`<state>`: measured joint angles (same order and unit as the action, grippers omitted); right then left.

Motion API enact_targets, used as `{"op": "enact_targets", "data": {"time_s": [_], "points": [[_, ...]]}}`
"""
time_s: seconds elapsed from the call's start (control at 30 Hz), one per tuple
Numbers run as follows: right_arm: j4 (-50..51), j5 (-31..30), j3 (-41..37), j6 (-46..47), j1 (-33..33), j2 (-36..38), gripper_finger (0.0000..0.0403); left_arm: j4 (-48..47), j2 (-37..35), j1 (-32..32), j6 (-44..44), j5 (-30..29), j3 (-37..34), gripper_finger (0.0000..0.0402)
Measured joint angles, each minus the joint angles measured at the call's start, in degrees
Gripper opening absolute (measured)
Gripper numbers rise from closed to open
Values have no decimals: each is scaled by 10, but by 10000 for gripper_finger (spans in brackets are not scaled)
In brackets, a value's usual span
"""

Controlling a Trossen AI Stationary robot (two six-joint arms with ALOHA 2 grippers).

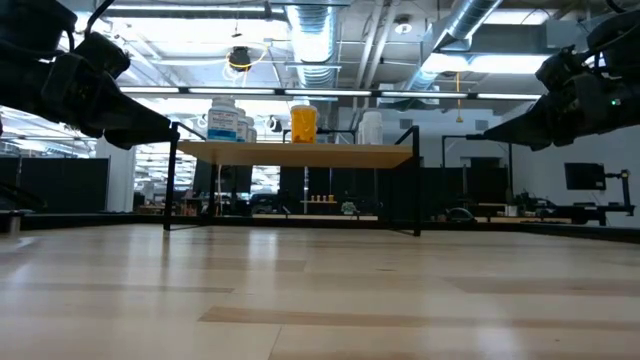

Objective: Pick and place medicine bottles onto shelf by color
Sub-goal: Return to Home Position

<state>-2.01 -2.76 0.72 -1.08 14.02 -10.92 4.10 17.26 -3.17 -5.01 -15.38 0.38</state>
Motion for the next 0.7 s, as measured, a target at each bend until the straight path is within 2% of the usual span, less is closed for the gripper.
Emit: {"op": "enact_targets", "data": {"time_s": [0.7], "points": [[0,-1,1,1,0,0,28,0,0,0,1,0,0,267]]}}
